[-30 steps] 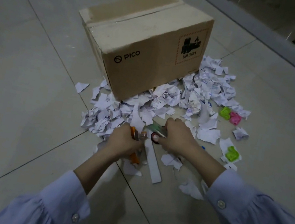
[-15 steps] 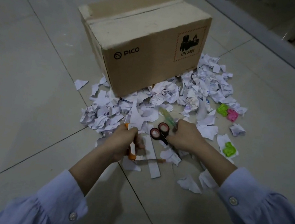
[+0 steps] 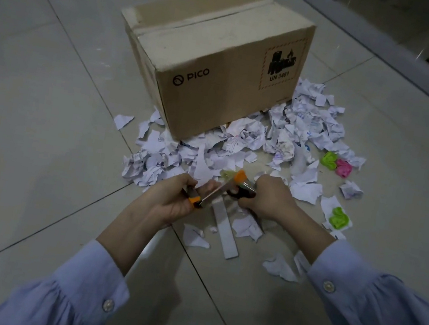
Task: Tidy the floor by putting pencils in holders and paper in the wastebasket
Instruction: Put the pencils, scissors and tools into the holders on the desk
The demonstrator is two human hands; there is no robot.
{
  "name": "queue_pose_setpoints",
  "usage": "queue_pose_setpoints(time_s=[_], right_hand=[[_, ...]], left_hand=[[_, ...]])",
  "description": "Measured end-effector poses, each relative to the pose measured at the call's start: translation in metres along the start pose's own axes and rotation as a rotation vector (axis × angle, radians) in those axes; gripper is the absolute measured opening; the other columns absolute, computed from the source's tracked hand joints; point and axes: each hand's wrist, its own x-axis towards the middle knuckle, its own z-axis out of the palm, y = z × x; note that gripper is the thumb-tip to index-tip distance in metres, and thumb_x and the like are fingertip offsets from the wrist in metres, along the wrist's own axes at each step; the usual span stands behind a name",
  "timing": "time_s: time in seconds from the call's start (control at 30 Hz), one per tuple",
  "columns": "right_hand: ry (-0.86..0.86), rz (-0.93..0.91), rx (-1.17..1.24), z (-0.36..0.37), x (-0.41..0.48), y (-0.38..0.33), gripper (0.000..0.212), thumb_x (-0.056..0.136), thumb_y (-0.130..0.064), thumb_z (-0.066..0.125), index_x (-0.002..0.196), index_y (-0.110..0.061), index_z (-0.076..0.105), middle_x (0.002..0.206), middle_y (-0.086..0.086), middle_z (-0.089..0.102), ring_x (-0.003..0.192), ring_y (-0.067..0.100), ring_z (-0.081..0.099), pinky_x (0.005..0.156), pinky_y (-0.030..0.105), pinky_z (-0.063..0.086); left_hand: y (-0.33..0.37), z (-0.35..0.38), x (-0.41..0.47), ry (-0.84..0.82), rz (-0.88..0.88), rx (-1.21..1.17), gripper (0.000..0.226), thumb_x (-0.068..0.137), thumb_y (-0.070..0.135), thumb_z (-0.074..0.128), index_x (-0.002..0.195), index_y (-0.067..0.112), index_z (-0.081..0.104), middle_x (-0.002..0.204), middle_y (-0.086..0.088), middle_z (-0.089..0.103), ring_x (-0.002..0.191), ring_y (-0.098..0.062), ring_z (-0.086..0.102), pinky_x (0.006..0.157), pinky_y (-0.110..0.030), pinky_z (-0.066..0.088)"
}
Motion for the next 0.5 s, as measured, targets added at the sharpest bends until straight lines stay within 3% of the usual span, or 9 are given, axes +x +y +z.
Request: queue_pose_setpoints(time_s=[0.07, 0.17, 0.2, 0.23, 0.3, 0.37, 0.43, 0.5], right_hand=[[-0.01, 0.023, 0.081, -0.001, 0.001, 0.001, 0.045, 0.075, -0.039, 0.073, 0.059, -0.016, 0.037, 0.059, 0.002, 0.041, 0.053, 0.014, 0.04, 0.044, 0.028, 0.024], [-0.038, 0.076, 0.216, -0.002, 0.001, 0.0, 0.043, 0.077, -0.042, 0.069, 0.06, -0.014, 0.041, 0.058, 0.003, 0.044, 0.053, 0.015, 0.043, 0.045, 0.027, 0.028], [-0.047, 0.089, 0.248, -0.002, 0.001, -0.001, 0.042, 0.078, -0.043, 0.068, 0.061, -0.014, 0.043, 0.058, 0.003, 0.044, 0.053, 0.015, 0.043, 0.045, 0.027, 0.028], [-0.056, 0.097, 0.278, -0.003, 0.0, -0.001, 0.04, 0.08, -0.043, 0.066, 0.064, -0.013, 0.045, 0.059, 0.004, 0.045, 0.053, 0.015, 0.044, 0.045, 0.027, 0.029], [-0.09, 0.106, 0.35, -0.005, -0.001, -0.002, 0.036, 0.084, -0.04, 0.062, 0.07, -0.01, 0.05, 0.057, 0.004, 0.048, 0.05, 0.015, 0.045, 0.046, 0.025, 0.031], [-0.136, 0.131, 0.469, -0.008, -0.003, -0.003, 0.031, 0.088, -0.034, 0.059, 0.074, -0.007, 0.053, 0.049, 0.0, 0.053, 0.041, 0.009, 0.047, 0.041, 0.021, 0.032], [-0.173, 0.165, 0.586, -0.008, -0.006, -0.006, 0.026, 0.087, -0.027, 0.06, 0.071, -0.008, 0.052, 0.046, -0.003, 0.057, 0.033, 0.002, 0.046, 0.036, 0.014, 0.031], [-0.18, 0.207, 0.639, -0.006, -0.007, -0.011, 0.018, 0.083, -0.022, 0.06, 0.072, -0.008, 0.055, 0.055, 0.003, 0.06, 0.044, 0.011, 0.052, 0.045, 0.017, 0.036]], left_hand=[[-0.001, 0.0, 0.0, -0.037, -0.03, -0.057, 0.026, 0.095, 0.0, 0.03, 0.121, 0.002, 0.033, 0.092, -0.037, 0.061, 0.078, -0.043, 0.069, 0.056, -0.05, 0.058], [-0.001, -0.001, 0.004, -0.025, -0.064, -0.035, 0.028, 0.097, 0.006, 0.029, 0.118, -0.008, 0.044, 0.093, -0.032, 0.064, 0.115, -0.039, 0.057, 0.082, -0.056, 0.05], [-0.002, -0.002, 0.005, -0.021, -0.062, -0.012, 0.029, 0.098, 0.007, 0.029, 0.111, -0.011, 0.046, 0.09, -0.03, 0.066, 0.117, -0.035, 0.057, 0.085, -0.055, 0.048], [-0.003, -0.002, 0.006, -0.014, -0.047, 0.01, 0.027, 0.097, 0.007, 0.028, 0.109, -0.009, 0.046, 0.089, -0.028, 0.068, 0.109, -0.032, 0.063, 0.078, -0.048, 0.054], [-0.003, -0.003, 0.007, 0.009, -0.003, 0.101, 0.02, 0.094, 0.005, 0.029, 0.11, 0.003, 0.042, 0.09, -0.022, 0.07, 0.068, -0.021, 0.07, 0.051, -0.03, 0.057], [-0.004, -0.004, 0.008, 0.027, 0.026, 0.211, 0.012, 0.092, 0.007, 0.031, 0.092, 0.01, 0.042, 0.082, -0.014, 0.071, 0.042, -0.012, 0.053, 0.041, -0.018, 0.047], [-0.006, -0.005, 0.009, 0.046, 0.052, 0.266, 0.015, 0.091, 0.011, 0.032, 0.079, 0.01, 0.042, 0.067, -0.008, 0.064, 0.036, -0.011, 0.04, 0.039, -0.016, 0.041], [-0.006, -0.005, 0.01, 0.039, 0.067, 0.27, 0.02, 0.089, 0.017, 0.031, 0.074, 0.011, 0.043, 0.058, -0.004, 0.051, 0.035, -0.012, 0.037, 0.038, -0.017, 0.038]])
